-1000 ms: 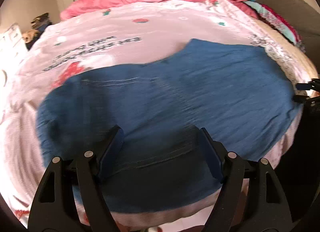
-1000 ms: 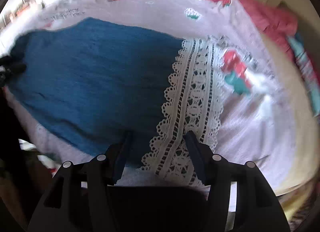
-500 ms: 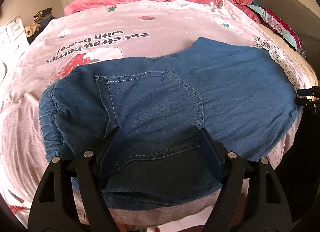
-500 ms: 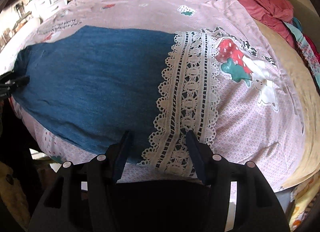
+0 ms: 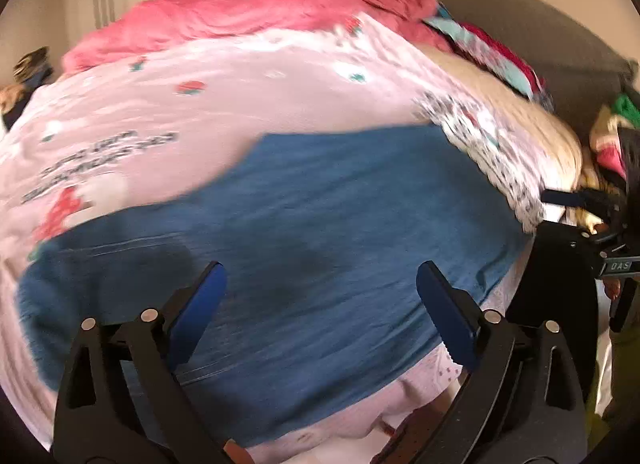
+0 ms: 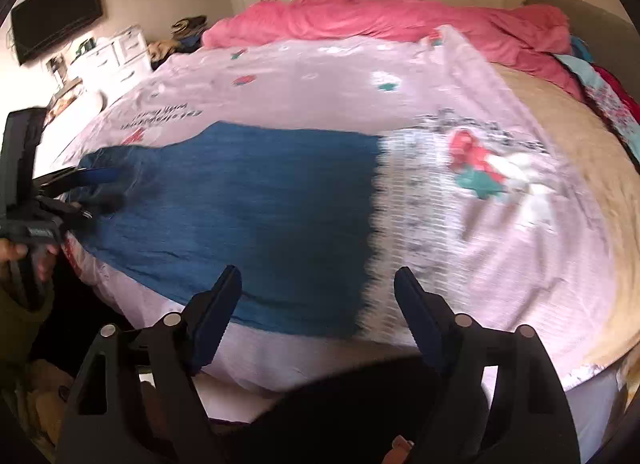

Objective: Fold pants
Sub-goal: 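Smooth the folded pants flat with both grippers, moving toward the lace trim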

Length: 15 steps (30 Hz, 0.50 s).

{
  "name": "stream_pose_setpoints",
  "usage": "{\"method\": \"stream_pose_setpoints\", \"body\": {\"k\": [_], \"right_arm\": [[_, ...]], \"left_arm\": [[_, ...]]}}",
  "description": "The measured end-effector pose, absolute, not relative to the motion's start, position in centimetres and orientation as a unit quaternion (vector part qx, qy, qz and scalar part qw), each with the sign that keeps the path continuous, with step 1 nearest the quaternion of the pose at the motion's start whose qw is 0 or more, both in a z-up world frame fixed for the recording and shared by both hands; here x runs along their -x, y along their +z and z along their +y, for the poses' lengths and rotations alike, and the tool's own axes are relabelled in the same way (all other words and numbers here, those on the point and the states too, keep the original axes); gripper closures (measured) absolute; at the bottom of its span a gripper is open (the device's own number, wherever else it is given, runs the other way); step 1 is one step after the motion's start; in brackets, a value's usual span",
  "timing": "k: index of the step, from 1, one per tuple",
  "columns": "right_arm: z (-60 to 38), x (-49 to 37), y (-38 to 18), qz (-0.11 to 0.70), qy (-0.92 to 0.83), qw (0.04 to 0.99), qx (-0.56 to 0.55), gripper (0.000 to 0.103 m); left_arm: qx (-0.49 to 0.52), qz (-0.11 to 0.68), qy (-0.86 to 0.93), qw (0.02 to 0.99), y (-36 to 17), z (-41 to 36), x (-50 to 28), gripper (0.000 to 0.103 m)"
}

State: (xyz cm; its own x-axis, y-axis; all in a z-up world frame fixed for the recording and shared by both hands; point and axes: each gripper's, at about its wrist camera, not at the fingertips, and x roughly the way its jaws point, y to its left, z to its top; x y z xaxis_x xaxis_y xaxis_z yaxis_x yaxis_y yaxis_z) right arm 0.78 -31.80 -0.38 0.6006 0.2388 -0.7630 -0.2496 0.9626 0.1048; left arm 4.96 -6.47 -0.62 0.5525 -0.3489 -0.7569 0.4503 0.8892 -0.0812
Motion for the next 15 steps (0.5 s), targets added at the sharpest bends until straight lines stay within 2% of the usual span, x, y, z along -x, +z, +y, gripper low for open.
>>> {"method": "stream_pose_setpoints", "body": {"k": [5, 7, 12, 15], "right_arm": [[-28.6, -3.5, -3.6, 0.497, 0.116, 0.860, 0.016, 0.024], [-28.2, -3.9, -5.0, 0.512, 0.112, 0.852, 0.007, 0.019], [-28.8, -3.4, -4.4, 0.497, 0.123, 0.859, -0.023, 0.017], [-30.1, -1.5, -2.2, 0.443, 0.141, 0.884, -0.052, 0.018]], "left_arm": [[-0.096, 0.458, -0.208, 0.859, -4.9, -7.8, -5.0, 0.012], [-0.102, 0.448, -0.216, 0.861, -5.5, -7.4, -4.8, 0.011], [-0.078, 0.442, -0.228, 0.864, -5.6, -6.6, -5.0, 0.010], [-0.060, 0.437, -0.233, 0.867, -4.7, -6.2, -4.3, 0.010]]}}
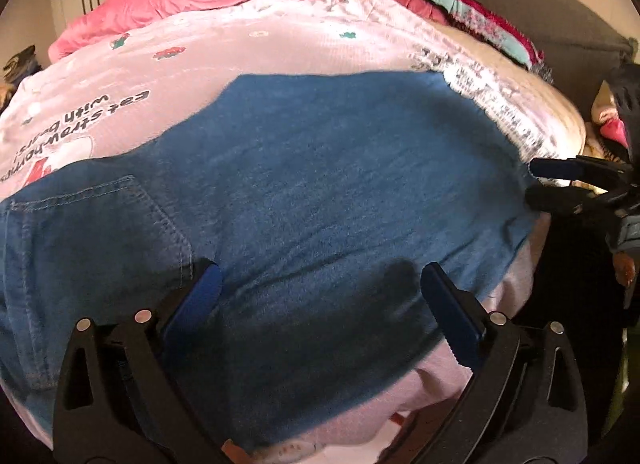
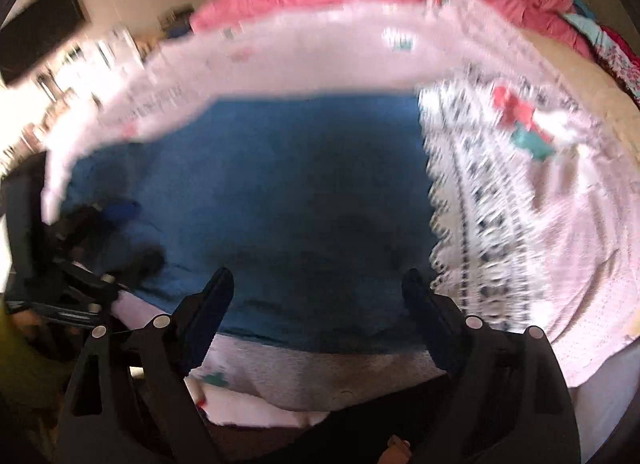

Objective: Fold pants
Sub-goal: 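Smooth the folded pants flat with both grippers, moving toward the lace trim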

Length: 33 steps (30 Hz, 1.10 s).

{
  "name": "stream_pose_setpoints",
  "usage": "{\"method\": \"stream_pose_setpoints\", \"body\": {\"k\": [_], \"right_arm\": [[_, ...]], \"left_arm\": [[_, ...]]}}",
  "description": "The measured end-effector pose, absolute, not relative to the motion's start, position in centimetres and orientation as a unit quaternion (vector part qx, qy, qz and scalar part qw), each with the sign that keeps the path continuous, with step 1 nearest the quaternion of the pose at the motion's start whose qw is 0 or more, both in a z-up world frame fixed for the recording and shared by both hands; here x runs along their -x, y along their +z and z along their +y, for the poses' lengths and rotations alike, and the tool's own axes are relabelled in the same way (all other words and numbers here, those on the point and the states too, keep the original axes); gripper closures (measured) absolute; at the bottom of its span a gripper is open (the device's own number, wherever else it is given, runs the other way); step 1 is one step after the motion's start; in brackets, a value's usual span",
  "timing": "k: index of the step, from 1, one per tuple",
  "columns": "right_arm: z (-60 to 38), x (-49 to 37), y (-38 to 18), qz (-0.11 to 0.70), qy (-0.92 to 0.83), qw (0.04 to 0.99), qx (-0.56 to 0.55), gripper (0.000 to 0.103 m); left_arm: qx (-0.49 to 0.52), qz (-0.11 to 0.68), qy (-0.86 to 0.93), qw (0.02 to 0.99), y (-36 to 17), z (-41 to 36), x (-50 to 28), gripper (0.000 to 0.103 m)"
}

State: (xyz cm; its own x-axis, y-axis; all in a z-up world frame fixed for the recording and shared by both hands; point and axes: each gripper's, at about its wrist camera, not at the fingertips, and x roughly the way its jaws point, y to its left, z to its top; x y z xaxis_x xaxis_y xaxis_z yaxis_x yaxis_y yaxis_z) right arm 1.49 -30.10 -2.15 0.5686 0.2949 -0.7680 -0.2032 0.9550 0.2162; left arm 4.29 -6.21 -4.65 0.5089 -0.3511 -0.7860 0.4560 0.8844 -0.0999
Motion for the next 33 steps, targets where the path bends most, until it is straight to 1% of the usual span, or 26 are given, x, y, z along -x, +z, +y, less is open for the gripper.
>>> {"method": "stream_pose_setpoints", "body": {"k": [4, 9, 14, 19, 29, 33], "right_arm": [[-32.7, 0.3, 0.4, 0.402, 0.137, 0.901, -0.087, 0.018], [-36.2, 1.5, 1.8, 0.385, 0.098, 0.911, -0.106, 0.018], [-38.9, 2.1, 0.1, 0.402, 0.064, 0.903, -0.135, 0.018], [-39.8, 2.2, -1.3, 0.412, 0.063, 0.895, -0.158, 0.018], [-40.0, 0.5, -2.7, 0.423, 0.064, 0.887, -0.174, 0.018], [-40.1, -0.4, -2.9, 0.429, 0.061, 0.884, -0.175, 0.018]], "left_arm": [[-0.047, 0.427, -0.237, 0.871, -2.6, -5.6, -3.1, 0.010], [-0.037, 0.415, -0.235, 0.878, -0.4, -5.2, -2.7, 0.010], [-0.058, 0.400, -0.248, 0.881, 1.6, -6.8, -3.5, 0.010], [-0.079, 0.395, -0.274, 0.873, 2.9, -10.3, -5.3, 0.010], [-0.139, 0.405, -0.315, 0.847, 2.9, -18.2, -10.3, 0.010], [-0.145, 0.415, -0.332, 0.834, 2.8, -20.5, -12.5, 0.010]]}}
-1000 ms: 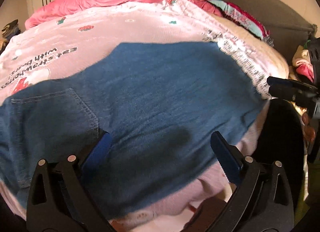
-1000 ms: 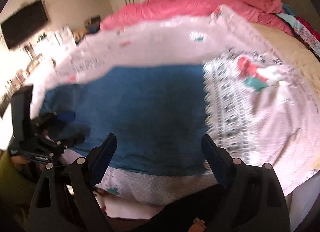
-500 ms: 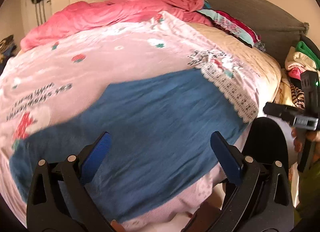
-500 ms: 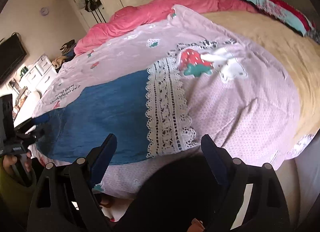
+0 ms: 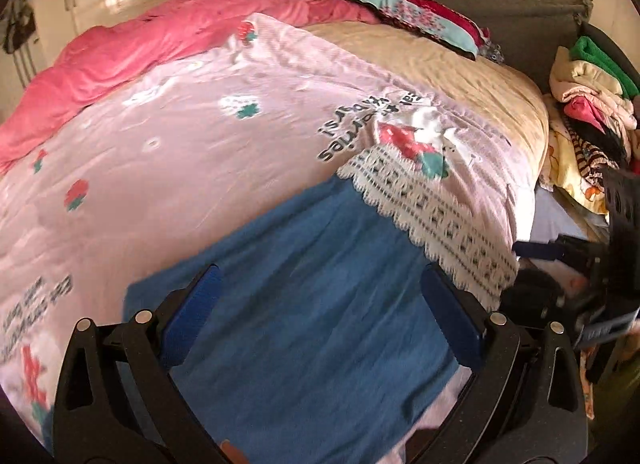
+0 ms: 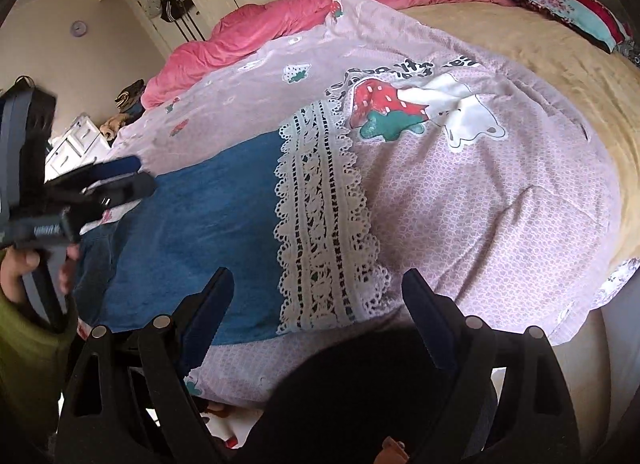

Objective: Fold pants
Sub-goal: 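Smooth the folded pants flat with both grippers, moving toward the lace trim, then grasp the white lace-trimmed edge of the denim with both grippers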

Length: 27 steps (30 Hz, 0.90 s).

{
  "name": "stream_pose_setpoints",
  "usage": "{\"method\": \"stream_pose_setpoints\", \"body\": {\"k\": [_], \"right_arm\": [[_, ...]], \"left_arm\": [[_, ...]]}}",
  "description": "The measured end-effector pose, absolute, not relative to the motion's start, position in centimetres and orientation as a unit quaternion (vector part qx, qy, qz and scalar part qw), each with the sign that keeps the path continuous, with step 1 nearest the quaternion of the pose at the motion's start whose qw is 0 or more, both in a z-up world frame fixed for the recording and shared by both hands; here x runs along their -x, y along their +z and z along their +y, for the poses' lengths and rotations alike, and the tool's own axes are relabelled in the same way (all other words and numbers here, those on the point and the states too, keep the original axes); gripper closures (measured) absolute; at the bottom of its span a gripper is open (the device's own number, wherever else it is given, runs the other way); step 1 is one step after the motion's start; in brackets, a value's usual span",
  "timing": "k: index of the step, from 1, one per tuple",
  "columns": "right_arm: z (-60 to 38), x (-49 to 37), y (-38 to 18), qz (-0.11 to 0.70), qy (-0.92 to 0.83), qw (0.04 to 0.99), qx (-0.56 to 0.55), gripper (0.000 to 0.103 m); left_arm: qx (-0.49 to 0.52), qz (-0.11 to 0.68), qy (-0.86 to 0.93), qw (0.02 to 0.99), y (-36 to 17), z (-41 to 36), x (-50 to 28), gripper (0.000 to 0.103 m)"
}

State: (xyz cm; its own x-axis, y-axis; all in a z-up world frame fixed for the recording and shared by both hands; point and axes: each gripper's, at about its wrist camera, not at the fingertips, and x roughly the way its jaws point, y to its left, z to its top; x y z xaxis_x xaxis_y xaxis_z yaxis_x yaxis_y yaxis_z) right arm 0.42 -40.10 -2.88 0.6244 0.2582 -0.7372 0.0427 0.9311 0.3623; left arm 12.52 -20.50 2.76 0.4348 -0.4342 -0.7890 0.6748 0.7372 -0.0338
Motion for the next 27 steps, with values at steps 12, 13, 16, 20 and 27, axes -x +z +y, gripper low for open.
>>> {"method": "stream_pose_setpoints", "body": {"k": [12, 13, 16, 20, 27], "right_arm": [[-39.2, -2.2, -3.9, 0.452, 0.063, 0.876, -0.156, 0.049], [-39.1, -2.3, -3.9, 0.451, 0.066, 0.877, -0.152, 0.051], [-38.9, -2.2, -3.9, 0.446, 0.077, 0.879, -0.151, 0.057], [-39.1, -2.6, -4.1, 0.448, 0.086, 0.875, -0.160, 0.057], [-39.9, -3.4, -4.5, 0.446, 0.106, 0.867, -0.198, 0.083]], "left_arm": [[-0.162, 0.461, -0.363, 0.794, -1.3, -27.5, -20.2, 0.010], [-0.163, 0.465, -0.364, 0.790, -1.9, -28.0, -20.8, 0.010], [-0.159, 0.478, -0.382, 0.775, -3.0, -28.9, -22.0, 0.010], [-0.138, 0.498, -0.413, 0.750, -4.1, -29.3, -23.1, 0.023], [-0.086, 0.516, -0.475, 0.708, -4.5, -29.2, -23.5, 0.060]]}}
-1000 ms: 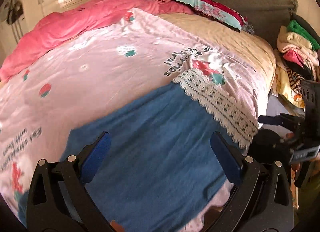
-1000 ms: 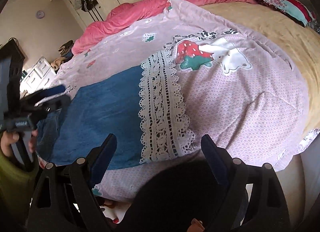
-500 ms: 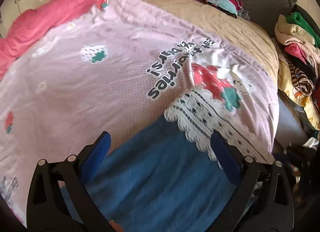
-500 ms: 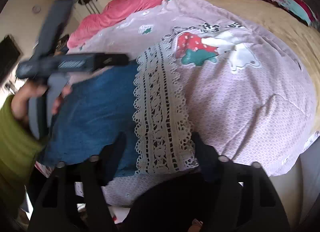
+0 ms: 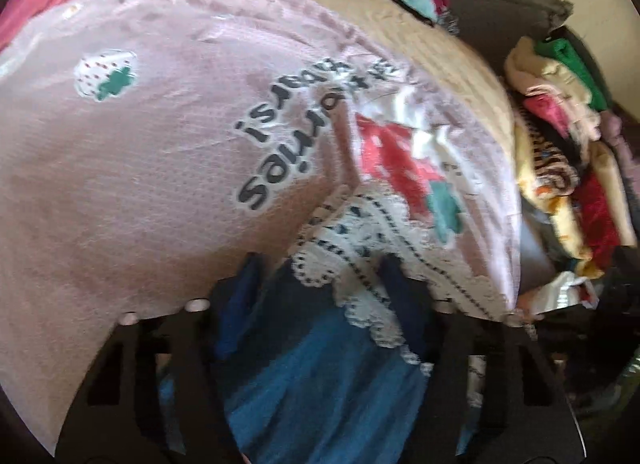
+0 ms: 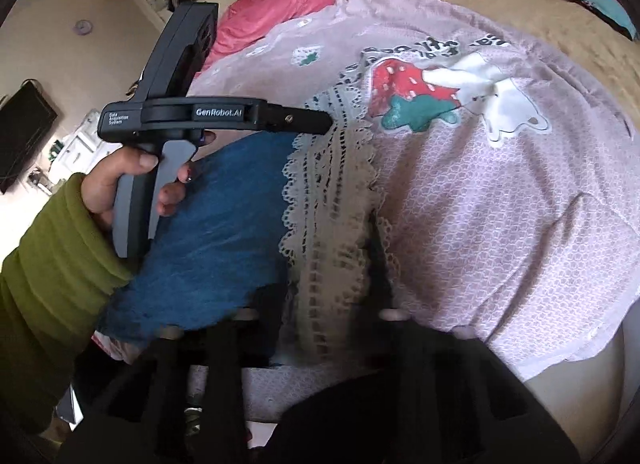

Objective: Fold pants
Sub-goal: 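Grasp the white lace-trimmed edge of the denim with both grippers, then lift the lace edge with both grippers and fold it over the denim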

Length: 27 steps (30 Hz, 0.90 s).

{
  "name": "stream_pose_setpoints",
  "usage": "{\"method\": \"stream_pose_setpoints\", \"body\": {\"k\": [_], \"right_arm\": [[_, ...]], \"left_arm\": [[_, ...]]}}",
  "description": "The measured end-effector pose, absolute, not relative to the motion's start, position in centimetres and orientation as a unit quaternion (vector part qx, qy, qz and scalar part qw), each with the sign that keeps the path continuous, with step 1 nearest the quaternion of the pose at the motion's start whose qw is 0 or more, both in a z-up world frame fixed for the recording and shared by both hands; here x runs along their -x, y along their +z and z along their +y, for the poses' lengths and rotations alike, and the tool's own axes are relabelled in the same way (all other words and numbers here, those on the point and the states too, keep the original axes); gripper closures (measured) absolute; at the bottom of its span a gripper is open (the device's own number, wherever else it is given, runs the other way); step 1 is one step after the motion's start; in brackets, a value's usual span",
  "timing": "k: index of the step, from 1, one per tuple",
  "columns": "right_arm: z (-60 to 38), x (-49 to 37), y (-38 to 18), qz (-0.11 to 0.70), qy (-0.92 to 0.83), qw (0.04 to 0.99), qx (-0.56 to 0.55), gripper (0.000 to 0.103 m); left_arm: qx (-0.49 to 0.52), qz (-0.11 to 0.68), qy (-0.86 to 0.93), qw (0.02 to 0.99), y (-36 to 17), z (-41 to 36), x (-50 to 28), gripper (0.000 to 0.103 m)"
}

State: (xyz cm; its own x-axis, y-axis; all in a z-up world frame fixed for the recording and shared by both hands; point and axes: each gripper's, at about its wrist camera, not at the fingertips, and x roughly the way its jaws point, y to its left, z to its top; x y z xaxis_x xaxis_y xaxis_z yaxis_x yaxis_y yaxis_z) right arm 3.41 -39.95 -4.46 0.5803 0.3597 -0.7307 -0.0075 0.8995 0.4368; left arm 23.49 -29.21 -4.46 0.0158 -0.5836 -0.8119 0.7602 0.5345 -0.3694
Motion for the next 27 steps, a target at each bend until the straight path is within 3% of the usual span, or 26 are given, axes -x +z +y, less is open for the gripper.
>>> {"method": "stream_pose_setpoints", "body": {"k": [9, 14, 18, 27], "right_arm": [[-39.6, -4.1, -4.8, 0.467, 0.093, 0.859, -0.188, 0.080], [-39.3, -4.2, -4.9, 0.465, 0.096, 0.861, -0.182, 0.083], [-39.3, -3.8, -4.4, 0.443, 0.120, 0.868, -0.190, 0.083], [-34.8, -1.7, -0.2, 0.366, 0.199, 0.893, -0.171, 0.084]], "left_arm": [[-0.093, 0.512, -0.483, 0.704, -5.2, -30.2, -23.3, 0.053], [-0.095, 0.505, -0.474, 0.715, -4.7, -30.0, -23.1, 0.074], [-0.072, 0.495, -0.481, 0.720, -3.9, -28.9, -22.7, 0.084], [0.010, 0.454, -0.505, 0.734, 0.8, -22.2, -21.3, 0.087]]}}
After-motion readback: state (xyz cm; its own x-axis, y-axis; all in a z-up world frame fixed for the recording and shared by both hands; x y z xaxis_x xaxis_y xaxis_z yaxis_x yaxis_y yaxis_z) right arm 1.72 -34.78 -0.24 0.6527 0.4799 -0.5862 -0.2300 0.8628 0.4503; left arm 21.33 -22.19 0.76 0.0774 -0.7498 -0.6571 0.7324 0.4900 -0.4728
